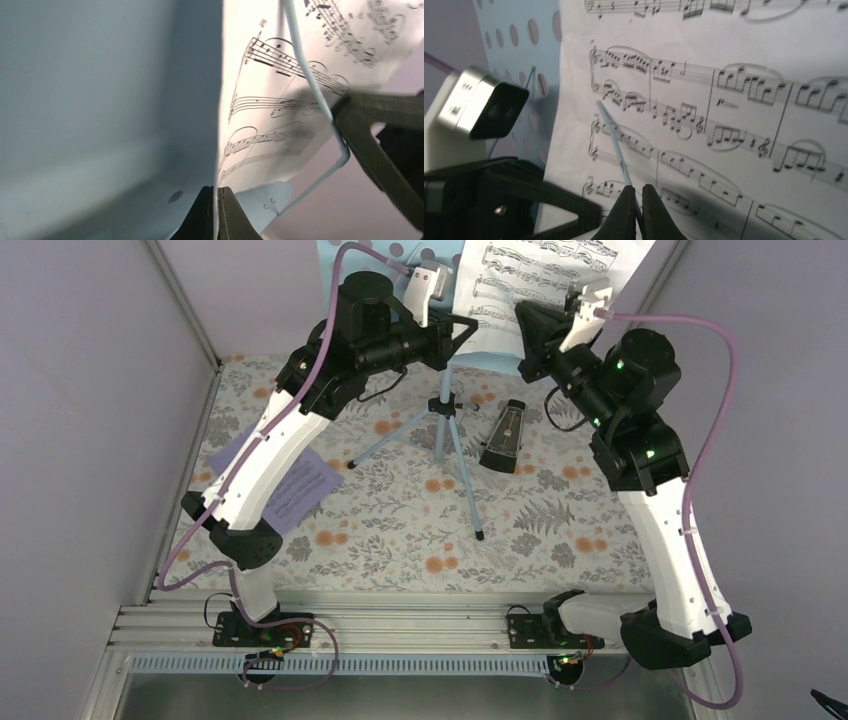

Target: Pack up the instrument practice props

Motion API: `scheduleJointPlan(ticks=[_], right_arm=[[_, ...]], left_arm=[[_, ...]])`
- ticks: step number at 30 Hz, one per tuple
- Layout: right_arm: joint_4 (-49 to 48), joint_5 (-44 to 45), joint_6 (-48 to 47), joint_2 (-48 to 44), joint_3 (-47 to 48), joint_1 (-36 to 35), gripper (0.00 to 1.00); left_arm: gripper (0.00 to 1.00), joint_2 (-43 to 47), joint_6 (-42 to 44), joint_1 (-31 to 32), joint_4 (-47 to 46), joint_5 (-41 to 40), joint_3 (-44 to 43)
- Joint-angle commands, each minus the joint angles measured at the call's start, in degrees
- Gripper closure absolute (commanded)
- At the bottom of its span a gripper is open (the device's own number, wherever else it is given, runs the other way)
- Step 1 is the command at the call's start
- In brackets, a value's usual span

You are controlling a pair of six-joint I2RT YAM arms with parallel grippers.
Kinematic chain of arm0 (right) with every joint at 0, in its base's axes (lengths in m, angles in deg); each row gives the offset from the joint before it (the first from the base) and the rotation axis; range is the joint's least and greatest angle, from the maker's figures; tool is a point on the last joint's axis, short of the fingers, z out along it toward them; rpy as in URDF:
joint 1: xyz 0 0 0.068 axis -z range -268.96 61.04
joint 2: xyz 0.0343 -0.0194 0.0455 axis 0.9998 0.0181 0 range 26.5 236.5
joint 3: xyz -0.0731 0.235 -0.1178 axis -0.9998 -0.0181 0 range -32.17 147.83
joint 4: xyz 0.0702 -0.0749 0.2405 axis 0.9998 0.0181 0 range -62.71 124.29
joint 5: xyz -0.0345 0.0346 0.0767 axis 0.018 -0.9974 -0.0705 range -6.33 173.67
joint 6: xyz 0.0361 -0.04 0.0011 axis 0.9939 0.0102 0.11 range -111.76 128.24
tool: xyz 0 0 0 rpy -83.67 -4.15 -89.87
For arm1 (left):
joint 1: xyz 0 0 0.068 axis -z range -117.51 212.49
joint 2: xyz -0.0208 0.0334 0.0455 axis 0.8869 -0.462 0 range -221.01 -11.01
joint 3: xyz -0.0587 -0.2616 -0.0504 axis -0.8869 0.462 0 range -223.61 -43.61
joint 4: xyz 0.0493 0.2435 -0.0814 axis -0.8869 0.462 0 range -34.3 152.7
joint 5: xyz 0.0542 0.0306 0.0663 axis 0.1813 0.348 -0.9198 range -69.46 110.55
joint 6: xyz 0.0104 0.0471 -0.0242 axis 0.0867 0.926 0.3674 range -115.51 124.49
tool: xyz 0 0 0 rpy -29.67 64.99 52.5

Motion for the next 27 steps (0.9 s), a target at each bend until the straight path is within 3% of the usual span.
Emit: scheduleJointPlan(ticks=[1,9,17,18,20,21,24,27], right_arm=[[-10.84,-4.12,-5.19,-4.69,-9.45,0.44,0.97],[-14.35,-2.32,-7.12,-6.19,-13.11,0.39,0.97],[-15.86,-1.02,-6.73,-6.66,-14.15,0.51,0.97],[-15.71,-1.15,-6.42,-6.85,-14.07,0.48,0.93],[-15.78,-2.1,-5.73,-7.62,-14.22,0.52,0.7],[-15.78,-2.88,-5.46,-8.09,-14.1,0.48,0.65],[-14.41,-4.39,-4.54,-8.98,-13.02,0.48,0.56],[-10.31,-2.06,-3.7,-7.83,-9.86,0.48,0.54]], left_arm=[[0.98,1.69,-1.85,0.18,-2.79,-1.97,1.66],[0.98,4.37,-2.05,0.2,-3.49,-2.72,4.54],[0.98,15.86,-1.46,-0.11,-8.7,-5.81,21.98],[0.98,16.76,-1.46,-0.26,-8.99,-5.91,23.01],[0.98,17.58,-1.46,-0.49,-8.85,-5.49,23.71],[0.98,17.51,-1.46,-0.58,-8.63,-5.22,23.61],[0.98,17.03,-1.46,-0.68,-7.87,-4.73,22.78],[0.98,16.74,-1.46,-0.77,-7.87,-4.45,22.63]])
